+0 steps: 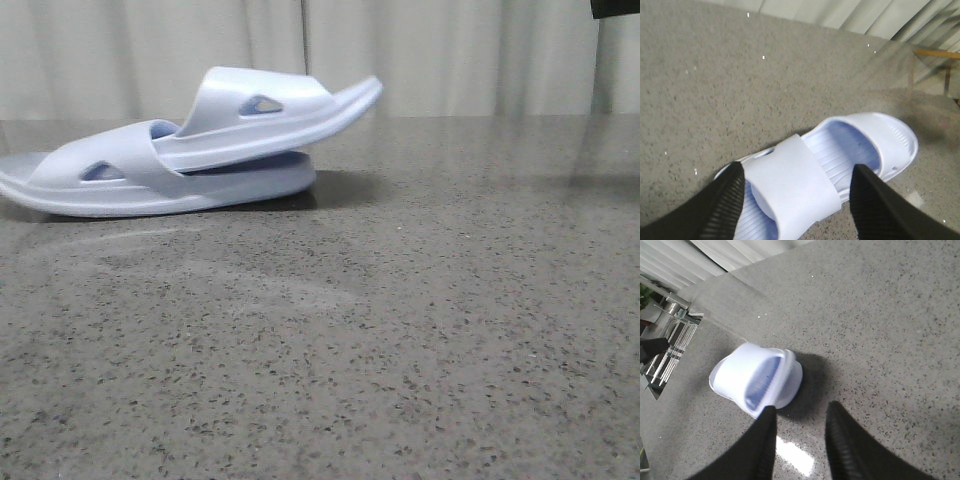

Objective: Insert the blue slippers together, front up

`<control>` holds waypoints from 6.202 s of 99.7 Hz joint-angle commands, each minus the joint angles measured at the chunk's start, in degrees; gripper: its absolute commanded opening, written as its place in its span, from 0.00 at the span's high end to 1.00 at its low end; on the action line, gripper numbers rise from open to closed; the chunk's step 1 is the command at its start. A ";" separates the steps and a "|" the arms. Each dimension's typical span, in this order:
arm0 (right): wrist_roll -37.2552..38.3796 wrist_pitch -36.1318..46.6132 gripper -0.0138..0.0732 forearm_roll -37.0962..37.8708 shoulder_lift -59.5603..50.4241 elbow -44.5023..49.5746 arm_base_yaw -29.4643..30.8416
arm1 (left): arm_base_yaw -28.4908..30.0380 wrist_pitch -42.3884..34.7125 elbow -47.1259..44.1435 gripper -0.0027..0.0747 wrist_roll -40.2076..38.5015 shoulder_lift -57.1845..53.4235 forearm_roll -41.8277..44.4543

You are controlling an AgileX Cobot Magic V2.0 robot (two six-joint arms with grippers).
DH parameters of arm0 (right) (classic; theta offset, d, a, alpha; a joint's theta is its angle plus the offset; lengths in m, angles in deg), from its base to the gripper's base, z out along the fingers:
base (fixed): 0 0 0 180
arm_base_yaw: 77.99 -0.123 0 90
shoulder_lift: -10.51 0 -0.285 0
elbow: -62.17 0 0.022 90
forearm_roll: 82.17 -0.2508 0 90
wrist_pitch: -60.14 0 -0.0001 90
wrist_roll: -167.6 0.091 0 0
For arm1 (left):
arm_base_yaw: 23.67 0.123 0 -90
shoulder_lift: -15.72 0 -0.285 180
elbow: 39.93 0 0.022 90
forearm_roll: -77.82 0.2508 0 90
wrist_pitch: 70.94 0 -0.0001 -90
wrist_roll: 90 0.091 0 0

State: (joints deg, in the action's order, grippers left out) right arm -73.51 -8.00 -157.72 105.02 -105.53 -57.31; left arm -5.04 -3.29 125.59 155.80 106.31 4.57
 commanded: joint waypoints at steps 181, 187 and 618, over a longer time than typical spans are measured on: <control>-23.42 42.37 0.96 -19.22 -54.85 51.88 -17.80 | -24.50 -42.28 -49.11 0.95 38.39 -51.37 -33.35; -23.42 42.37 0.96 -19.22 -54.85 51.88 -17.80 | -24.50 -42.28 -49.11 0.95 38.39 -51.37 -33.35; 60.32 58.80 0.96 78.74 -88.24 66.69 -17.59 | -23.41 -61.35 -63.39 0.95 -61.90 -83.29 64.62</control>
State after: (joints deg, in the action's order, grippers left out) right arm -13.13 46.06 -79.77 17.81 -39.99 -75.04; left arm -28.08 -60.52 62.73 94.55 23.28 69.85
